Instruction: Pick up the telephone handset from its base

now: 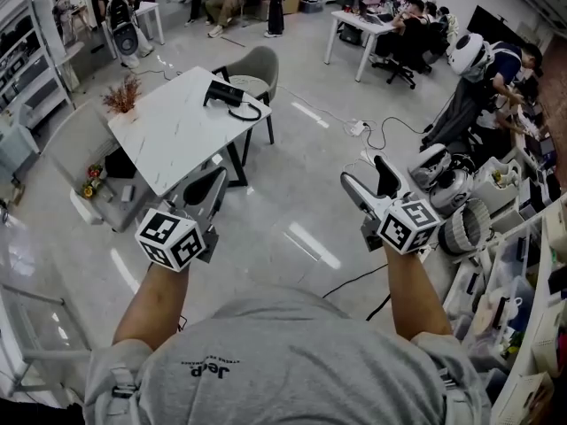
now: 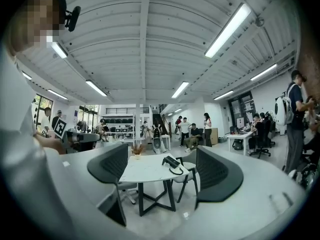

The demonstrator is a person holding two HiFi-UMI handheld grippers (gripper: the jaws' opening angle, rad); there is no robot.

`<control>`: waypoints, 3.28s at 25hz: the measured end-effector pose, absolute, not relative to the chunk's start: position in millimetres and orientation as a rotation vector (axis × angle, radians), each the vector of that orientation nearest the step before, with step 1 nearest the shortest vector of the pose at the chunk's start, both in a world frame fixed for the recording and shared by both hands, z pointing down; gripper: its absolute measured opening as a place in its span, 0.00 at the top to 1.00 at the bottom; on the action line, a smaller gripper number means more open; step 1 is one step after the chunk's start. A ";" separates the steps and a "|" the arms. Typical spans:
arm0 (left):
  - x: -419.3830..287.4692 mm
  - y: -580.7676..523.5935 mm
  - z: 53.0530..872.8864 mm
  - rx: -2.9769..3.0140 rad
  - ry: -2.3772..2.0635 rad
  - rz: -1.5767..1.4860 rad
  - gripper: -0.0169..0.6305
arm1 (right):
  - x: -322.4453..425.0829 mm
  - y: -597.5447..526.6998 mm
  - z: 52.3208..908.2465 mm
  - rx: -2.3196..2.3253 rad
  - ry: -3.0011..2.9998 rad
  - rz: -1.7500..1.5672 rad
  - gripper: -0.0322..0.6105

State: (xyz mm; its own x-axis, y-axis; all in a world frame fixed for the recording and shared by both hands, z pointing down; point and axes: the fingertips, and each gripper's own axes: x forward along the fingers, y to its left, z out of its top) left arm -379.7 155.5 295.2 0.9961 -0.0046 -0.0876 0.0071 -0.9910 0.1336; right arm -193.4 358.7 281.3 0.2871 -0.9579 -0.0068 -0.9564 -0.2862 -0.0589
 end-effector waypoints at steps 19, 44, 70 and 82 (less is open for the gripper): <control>-275.8 134.1 302.5 3.024 -0.031 -0.150 0.89 | -89.6 334.6 296.9 -2.463 1.886 -0.070 0.33; 12.6 -208.8 320.7 2.975 0.309 -0.101 0.89 | 160.0 24.3 298.0 -2.656 1.586 -0.119 0.33; 293.5 -119.8 340.8 3.036 -0.066 -0.036 0.89 | 474.3 56.5 332.3 -2.412 1.987 -0.176 0.33; 272.6 -185.2 345.9 3.033 -0.204 -0.082 0.89 | 449.6 -18.4 331.7 -2.402 2.148 -0.180 0.33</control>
State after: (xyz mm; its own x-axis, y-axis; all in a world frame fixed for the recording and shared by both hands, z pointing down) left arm 272.6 -185.2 345.9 0.9896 -0.1363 -0.0470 -0.1309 -0.9860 0.1037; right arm 449.6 -18.4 331.7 0.1099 -0.9841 0.1397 -0.9936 -0.1124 -0.0101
